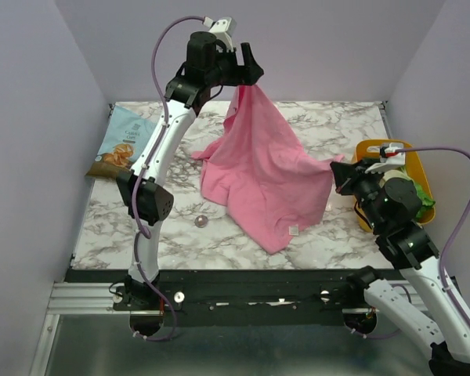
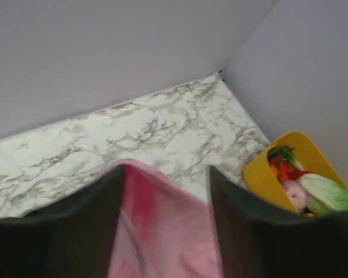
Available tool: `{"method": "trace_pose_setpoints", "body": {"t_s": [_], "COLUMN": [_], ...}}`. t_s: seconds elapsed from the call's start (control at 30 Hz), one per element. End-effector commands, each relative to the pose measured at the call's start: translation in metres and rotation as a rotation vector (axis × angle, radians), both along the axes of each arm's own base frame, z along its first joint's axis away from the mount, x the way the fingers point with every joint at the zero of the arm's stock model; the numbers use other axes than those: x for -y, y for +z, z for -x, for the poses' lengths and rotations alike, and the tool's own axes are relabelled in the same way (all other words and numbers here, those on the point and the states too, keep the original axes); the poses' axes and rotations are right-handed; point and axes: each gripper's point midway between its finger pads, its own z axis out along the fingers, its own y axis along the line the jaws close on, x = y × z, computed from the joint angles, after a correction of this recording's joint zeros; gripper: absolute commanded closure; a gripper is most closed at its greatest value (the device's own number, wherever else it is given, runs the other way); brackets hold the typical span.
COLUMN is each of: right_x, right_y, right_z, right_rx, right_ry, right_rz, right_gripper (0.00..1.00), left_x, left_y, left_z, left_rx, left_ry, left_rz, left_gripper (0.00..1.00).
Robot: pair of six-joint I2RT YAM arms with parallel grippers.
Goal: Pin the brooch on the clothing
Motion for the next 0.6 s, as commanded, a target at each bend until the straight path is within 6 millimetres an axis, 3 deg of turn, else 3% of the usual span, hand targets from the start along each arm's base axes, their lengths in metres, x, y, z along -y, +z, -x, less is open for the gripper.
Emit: {"method": "trace_pose_setpoints", "body": {"t_s": [0.0,0.07,0.2,0.23,0.3,0.33,0.4,0.43,0.5,0.53,0.57], "right_x": [0.001,0.003,0.023,0.027,0.030,0.033,0.034,0.035,0.034,0.033,0.033], "right_y": [-0.024,-0.033,-0.056,-0.060,-0.070,-0.070,-0.075,-0.075,-0.078,-0.080,-0.080], "right_z": [-0.002,-0.007,-0.021,-0.024,-0.028,-0.030,-0.033,-0.034,-0.040,-0.042,-0.044], "right_rx": [-0.080,-0.109,-0.188,-0.203,-0.238,-0.241,-0.259,-0.261,-0.278,-0.287,-0.291], "right_ry": [-0.021,-0.050,-0.192,-0.221,-0.246,-0.267,-0.278,-0.289,-0.295,-0.294,-0.294], "right_rz": [-0.011,-0.005,0.044,0.060,0.090,0.095,0.111,0.112,0.124,0.130,0.130], "right_gripper": [0.99,0.99,0.99,0.99,0.99,0.99,0.99,0.99,0.99,0.99,0.99], "left_x": [-0.002,-0.002,-0.001,-0.006,-0.001,-0.008,-0.006,-0.003,0.004,0.009,0.008], "left_y": [-0.002,-0.016,-0.051,-0.076,-0.093,-0.121,-0.137,-0.162,-0.184,-0.205,-0.214], "left_z": [-0.018,-0.019,0.016,0.039,0.066,0.093,0.120,0.152,0.180,0.210,0.218], "left_rx": [0.001,-0.032,-0.142,-0.207,-0.211,-0.263,-0.274,-0.318,-0.338,-0.360,-0.357], "left_ry": [0.064,0.066,-0.004,-0.012,-0.031,-0.025,-0.038,-0.063,-0.077,-0.114,-0.080], "left_rz": [0.014,-0.009,-0.059,-0.085,-0.096,-0.119,-0.114,-0.140,-0.160,-0.197,-0.223], "left_gripper": [0.01,0.01,0.01,0.01,0.01,0.01,0.01,0.02,0.04,0.04,0.05]}}
